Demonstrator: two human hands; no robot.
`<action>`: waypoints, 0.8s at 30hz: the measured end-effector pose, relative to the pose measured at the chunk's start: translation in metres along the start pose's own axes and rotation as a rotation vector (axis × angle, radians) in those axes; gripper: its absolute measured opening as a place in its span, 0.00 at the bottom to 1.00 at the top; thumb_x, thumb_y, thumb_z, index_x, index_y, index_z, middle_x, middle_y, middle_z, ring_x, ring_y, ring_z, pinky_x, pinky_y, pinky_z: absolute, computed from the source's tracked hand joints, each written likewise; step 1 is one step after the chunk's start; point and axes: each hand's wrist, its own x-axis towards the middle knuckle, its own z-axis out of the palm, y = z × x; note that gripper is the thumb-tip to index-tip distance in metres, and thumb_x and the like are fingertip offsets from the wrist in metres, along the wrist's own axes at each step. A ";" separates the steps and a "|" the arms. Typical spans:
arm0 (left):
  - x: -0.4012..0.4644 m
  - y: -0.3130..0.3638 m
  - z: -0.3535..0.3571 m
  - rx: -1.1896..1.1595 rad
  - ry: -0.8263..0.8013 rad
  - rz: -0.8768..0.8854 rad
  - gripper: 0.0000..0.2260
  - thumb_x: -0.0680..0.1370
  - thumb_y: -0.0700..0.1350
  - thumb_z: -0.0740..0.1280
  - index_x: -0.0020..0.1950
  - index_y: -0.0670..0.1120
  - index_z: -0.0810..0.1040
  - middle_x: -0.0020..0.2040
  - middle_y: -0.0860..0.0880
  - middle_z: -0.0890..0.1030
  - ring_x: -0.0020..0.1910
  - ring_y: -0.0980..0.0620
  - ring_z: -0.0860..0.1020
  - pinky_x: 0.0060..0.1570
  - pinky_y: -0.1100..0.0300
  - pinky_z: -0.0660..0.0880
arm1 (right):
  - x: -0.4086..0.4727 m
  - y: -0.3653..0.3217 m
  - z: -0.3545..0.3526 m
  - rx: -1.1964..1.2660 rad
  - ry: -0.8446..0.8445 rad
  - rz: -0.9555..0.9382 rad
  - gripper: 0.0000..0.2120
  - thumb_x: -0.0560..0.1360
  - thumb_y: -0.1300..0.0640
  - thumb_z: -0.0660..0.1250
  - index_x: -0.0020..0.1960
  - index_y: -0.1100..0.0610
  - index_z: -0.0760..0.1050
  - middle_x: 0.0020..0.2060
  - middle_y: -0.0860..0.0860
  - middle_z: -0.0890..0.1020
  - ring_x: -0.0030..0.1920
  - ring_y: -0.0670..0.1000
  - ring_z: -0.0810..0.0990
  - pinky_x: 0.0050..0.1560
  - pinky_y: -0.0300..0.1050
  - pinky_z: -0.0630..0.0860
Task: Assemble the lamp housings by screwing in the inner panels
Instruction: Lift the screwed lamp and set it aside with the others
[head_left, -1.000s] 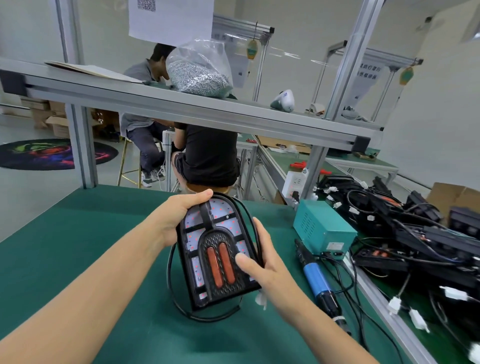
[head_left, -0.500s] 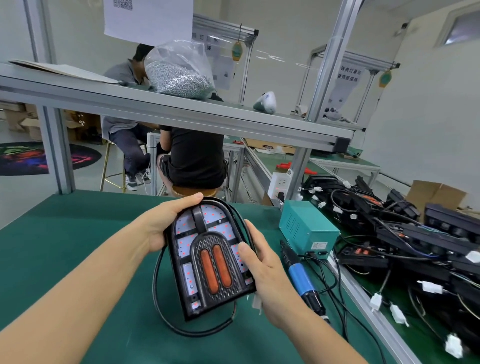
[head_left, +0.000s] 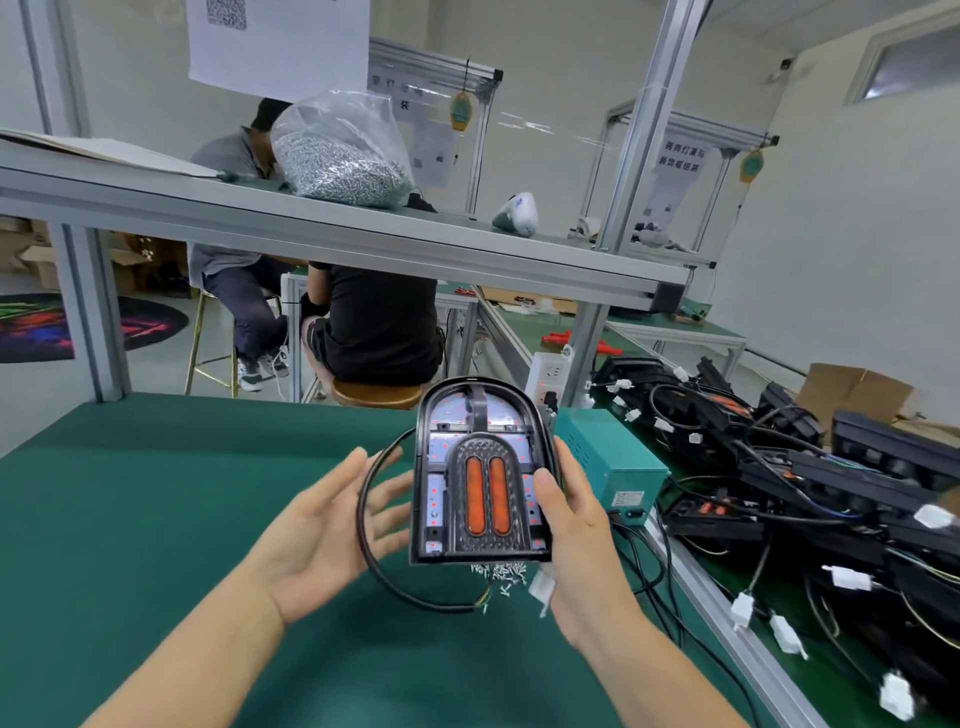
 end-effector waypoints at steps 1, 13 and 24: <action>-0.002 -0.008 0.006 0.019 -0.018 0.038 0.26 0.75 0.54 0.65 0.71 0.45 0.71 0.62 0.42 0.78 0.53 0.45 0.80 0.52 0.49 0.79 | -0.001 0.003 0.001 -0.005 0.017 -0.012 0.22 0.81 0.55 0.61 0.74 0.43 0.65 0.65 0.45 0.78 0.66 0.50 0.76 0.71 0.56 0.68; 0.014 -0.031 0.057 0.364 0.080 0.309 0.25 0.71 0.40 0.69 0.62 0.64 0.74 0.58 0.51 0.82 0.55 0.48 0.82 0.47 0.55 0.80 | -0.028 0.006 -0.009 -0.127 0.034 -0.012 0.25 0.76 0.41 0.62 0.68 0.24 0.60 0.71 0.33 0.67 0.73 0.42 0.65 0.74 0.55 0.62; 0.055 -0.061 0.087 0.325 -0.006 0.094 0.22 0.78 0.38 0.64 0.60 0.66 0.75 0.54 0.49 0.84 0.47 0.45 0.84 0.36 0.52 0.81 | -0.042 -0.024 -0.060 -0.129 0.116 0.088 0.27 0.81 0.46 0.59 0.71 0.24 0.51 0.71 0.32 0.65 0.71 0.42 0.66 0.71 0.50 0.62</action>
